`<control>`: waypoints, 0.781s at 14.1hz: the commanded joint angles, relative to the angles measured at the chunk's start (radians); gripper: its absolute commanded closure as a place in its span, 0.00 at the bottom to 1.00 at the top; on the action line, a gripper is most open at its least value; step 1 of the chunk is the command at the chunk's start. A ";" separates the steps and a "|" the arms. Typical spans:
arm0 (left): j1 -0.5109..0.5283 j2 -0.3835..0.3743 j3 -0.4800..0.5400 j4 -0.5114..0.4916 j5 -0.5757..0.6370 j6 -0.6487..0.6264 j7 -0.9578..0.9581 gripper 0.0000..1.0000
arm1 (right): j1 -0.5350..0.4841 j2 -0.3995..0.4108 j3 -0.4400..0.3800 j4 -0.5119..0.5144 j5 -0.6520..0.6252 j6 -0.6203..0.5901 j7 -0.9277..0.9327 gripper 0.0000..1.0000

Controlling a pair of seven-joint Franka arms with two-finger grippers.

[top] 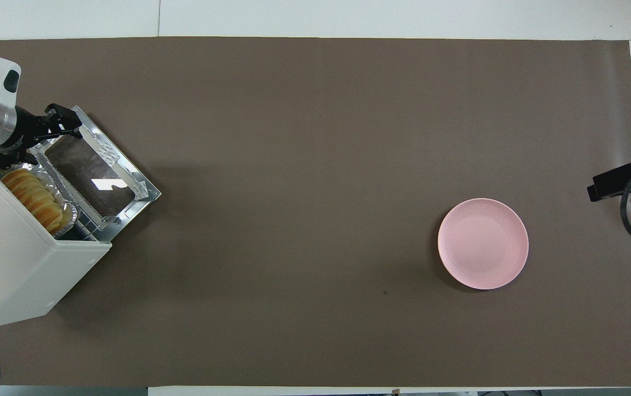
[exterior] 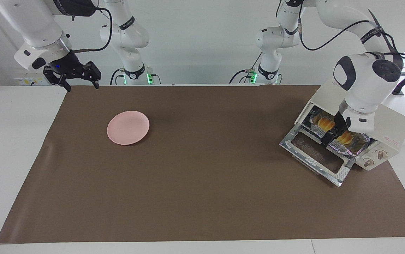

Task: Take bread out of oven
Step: 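Reach the left gripper into the toaster oven toward the foil tray, then grasp the foil tray edge with the left gripper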

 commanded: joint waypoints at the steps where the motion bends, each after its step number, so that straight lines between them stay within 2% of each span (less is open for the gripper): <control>1: 0.011 -0.034 -0.002 -0.088 0.024 0.059 -0.031 0.00 | -0.011 -0.017 0.009 -0.019 -0.011 0.004 -0.017 0.00; 4: 0.014 -0.031 -0.002 -0.115 0.024 0.082 -0.037 0.00 | -0.011 -0.017 0.009 -0.018 -0.011 0.004 -0.017 0.00; 5: 0.025 -0.029 0.003 -0.151 0.027 0.123 -0.037 0.00 | -0.011 -0.017 0.009 -0.019 -0.011 0.005 -0.017 0.00; 10: 0.042 -0.006 0.003 -0.181 0.032 0.200 -0.059 0.00 | -0.011 -0.017 0.009 -0.019 -0.011 0.005 -0.017 0.00; 11: 0.042 -0.006 0.003 -0.182 0.032 0.203 -0.060 0.08 | -0.011 -0.017 0.009 -0.019 -0.011 0.005 -0.017 0.00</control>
